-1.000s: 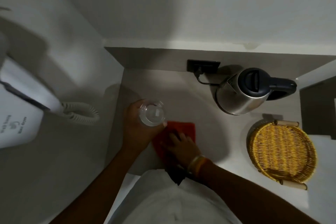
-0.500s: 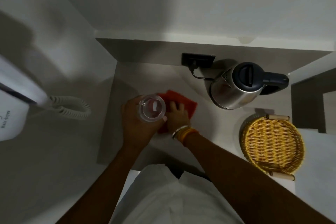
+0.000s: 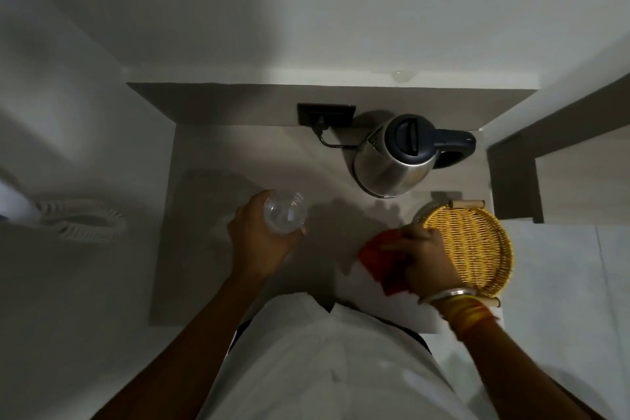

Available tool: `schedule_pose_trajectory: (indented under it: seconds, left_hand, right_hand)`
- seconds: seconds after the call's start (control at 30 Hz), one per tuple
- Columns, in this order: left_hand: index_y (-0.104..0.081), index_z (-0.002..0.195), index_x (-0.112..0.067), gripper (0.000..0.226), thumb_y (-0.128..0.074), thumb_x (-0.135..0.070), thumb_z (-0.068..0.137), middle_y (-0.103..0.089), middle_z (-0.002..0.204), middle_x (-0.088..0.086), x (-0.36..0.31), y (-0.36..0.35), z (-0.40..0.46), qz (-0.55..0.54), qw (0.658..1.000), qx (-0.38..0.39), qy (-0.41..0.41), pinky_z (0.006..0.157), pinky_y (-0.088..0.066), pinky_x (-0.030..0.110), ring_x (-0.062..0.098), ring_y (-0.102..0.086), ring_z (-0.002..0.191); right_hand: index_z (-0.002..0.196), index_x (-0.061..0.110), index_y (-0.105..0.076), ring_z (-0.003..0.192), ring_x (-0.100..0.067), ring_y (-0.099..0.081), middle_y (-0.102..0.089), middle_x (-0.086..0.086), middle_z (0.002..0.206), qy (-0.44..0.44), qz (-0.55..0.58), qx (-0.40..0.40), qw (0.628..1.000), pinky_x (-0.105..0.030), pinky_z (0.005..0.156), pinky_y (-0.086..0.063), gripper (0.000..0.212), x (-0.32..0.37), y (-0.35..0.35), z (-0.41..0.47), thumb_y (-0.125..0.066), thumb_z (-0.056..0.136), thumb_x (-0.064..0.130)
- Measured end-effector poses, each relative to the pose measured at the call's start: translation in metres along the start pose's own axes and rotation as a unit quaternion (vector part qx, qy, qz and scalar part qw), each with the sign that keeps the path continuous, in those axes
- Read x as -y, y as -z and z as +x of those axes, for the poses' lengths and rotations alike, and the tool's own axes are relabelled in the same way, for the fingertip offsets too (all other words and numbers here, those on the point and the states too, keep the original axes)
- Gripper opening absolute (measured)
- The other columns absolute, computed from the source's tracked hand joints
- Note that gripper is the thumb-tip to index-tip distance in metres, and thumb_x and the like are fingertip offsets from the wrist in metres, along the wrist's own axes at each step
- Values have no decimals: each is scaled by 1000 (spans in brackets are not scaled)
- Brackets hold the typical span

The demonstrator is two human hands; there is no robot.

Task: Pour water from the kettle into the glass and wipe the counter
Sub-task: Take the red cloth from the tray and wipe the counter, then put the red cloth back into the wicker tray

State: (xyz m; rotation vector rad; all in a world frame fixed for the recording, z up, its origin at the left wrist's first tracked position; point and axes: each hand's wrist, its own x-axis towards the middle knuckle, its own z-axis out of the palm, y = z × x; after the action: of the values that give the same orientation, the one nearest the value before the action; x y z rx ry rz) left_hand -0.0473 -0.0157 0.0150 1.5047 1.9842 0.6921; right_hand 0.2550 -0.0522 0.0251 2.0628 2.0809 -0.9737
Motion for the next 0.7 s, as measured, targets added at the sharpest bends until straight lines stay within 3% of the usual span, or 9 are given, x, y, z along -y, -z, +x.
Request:
schedule_pose_trajectory:
  seconds: [0.07, 0.13, 0.2, 0.33, 0.5, 0.7]
  left_hand:
    - [-66, 125, -31, 83, -101, -47, 52, -75, 121, -5, -2, -10, 0, 7, 1000, 19, 1, 94, -59, 43, 24, -71, 110]
    - [-68, 124, -30, 81, -101, -48, 52, -76, 120, -5, -7, -19, 1, 9, 999, 40, -4, 93, -60, 41, 22, -72, 109]
    - [-68, 122, -34, 78, -99, -53, 53, -75, 120, -10, -13, -27, 2, 12, 998, 62, -7, 93, -61, 42, 19, -71, 109]
    - [-66, 126, -28, 84, -104, -43, 53, -73, 123, 0, -22, -40, 2, 19, 997, 70, -9, 98, -56, 50, 28, -66, 117]
    - [-63, 124, -32, 84, -101, -45, 51, -71, 122, -1, -24, -49, 6, 24, 997, 78, -8, 97, -56, 54, 28, -67, 114]
    - [-64, 122, -36, 82, -97, -51, 49, -73, 120, -7, -11, -57, 10, 22, 996, 83, -4, 94, -58, 53, 22, -70, 110]
  right_hand:
    - [107, 29, -80, 102, -36, -49, -64, -10, 118, -27, 18, -98, 995, -38, 85, -42, 59, -24, 24, -7, -91, 57, 0]
    - [104, 23, -81, 98, -45, -51, -65, -17, 113, -56, 14, -176, 983, -45, 83, -46, 59, -44, 36, -11, -75, 61, -17]
    - [108, 20, -79, 100, -49, -48, -63, -21, 115, -99, 13, -207, 973, -51, 85, -48, 58, -62, 40, -11, -64, 68, -20]
    - [120, 20, -75, 115, -48, -51, -61, -21, 131, -151, 14, -103, 983, -55, 97, -45, 45, -90, 27, -5, -63, 85, -5]
    - [122, 27, -72, 113, -42, -59, -65, -14, 131, -150, 25, -100, 983, -56, 89, -54, 45, -87, 15, 2, -69, 83, 4]
    - [128, 30, -67, 127, -38, -48, -57, -9, 137, -146, -10, -75, 986, -61, 99, -43, 40, -64, 13, 13, -67, 90, 18]
